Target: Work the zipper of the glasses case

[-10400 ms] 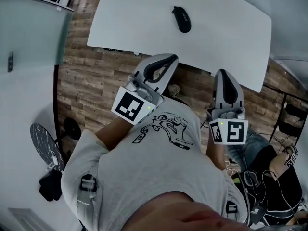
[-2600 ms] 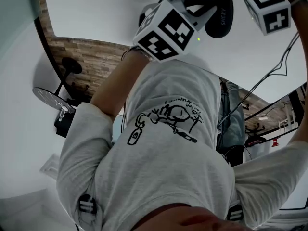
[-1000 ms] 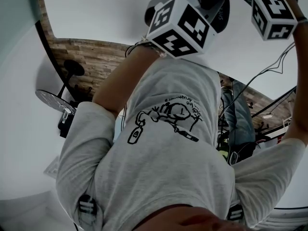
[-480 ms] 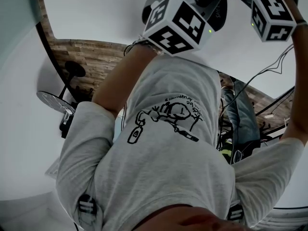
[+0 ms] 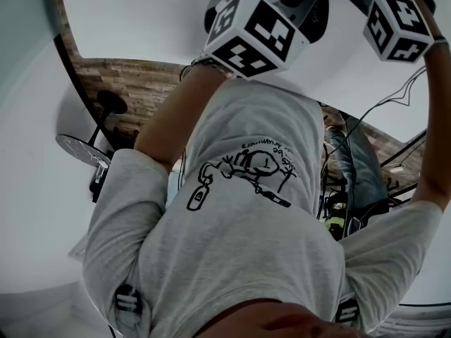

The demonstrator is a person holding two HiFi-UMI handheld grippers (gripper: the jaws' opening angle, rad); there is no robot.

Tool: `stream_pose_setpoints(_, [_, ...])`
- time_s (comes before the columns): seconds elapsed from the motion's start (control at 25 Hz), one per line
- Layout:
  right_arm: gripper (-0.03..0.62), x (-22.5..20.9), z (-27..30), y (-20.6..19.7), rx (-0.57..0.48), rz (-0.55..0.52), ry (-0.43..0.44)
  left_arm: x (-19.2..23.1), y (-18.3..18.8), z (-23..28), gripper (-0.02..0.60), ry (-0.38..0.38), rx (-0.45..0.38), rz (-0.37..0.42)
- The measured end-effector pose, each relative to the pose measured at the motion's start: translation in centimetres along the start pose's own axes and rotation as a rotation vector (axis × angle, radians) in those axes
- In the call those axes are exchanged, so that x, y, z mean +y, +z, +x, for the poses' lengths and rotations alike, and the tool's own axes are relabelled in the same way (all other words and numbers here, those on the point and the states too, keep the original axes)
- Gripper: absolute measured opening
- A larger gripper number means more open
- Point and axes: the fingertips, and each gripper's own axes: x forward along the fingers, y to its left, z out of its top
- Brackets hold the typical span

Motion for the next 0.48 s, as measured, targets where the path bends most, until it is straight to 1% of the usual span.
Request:
stream_pose_setpoints(0.04, [0.018, -0.3, 0.0, 0.0, -0.001, 0.013, -0.018, 0.0, 0.0, 0.0, 0.020, 0.001, -0.001, -0.001])
stream_pose_setpoints(0.08, [0.096, -0.5, 0.0, 0.0, 0.000, 0.017, -0.033, 0.0, -0.1, -0.1, 0.020, 0.001, -0.002, -0.003])
stream_pose_setpoints(0.16, [0.162, -1.0, 0.0, 0.1, 0.001, -0.004, -0.051, 0.0, -0.1, -0.1, 0.020, 0.001, -0.004, -0.005])
stream_pose_setpoints(0.24, [0.173, -1.1, 0.0, 0.3, 0.004, -0.050, -0.054, 0.0, -0.1, -0.1, 0.020, 0.001, -0.007, -0.003])
stream_pose_setpoints(0.28, [0.166, -1.2, 0.0, 0.6, 0.002, -0.076, -0.054, 0.0, -0.1, -0.1, 0.020, 0.001, -0.007, -0.003])
stream_pose_setpoints(0.32, [0.107, -1.3, 0.0, 0.8, -0.002, -0.099, -0.054, 0.0, -0.1, -0.1, 0.020, 0.001, -0.008, -0.003])
stream_pose_setpoints(0.36, [0.066, -1.4, 0.0, 1.2, -0.006, -0.118, -0.048, 0.0, -0.1, -0.2, 0.020, 0.001, -0.009, -0.004])
stream_pose_setpoints(0.4, [0.069, -1.5, 0.1, 1.5, -0.007, -0.132, -0.036, 0.0, -0.1, -0.3, 0.020, 0.001, -0.010, -0.004])
stream_pose_setpoints(0.44, [0.091, -1.5, 0.2, 1.7, -0.007, -0.144, -0.021, 0.0, -0.1, -0.4, 0.020, 0.001, -0.012, -0.005])
stream_pose_setpoints(0.48, [0.097, -1.4, 0.3, 2.0, -0.007, -0.156, -0.005, 0.0, -0.1, -0.5, 0.020, 0.001, -0.014, -0.006])
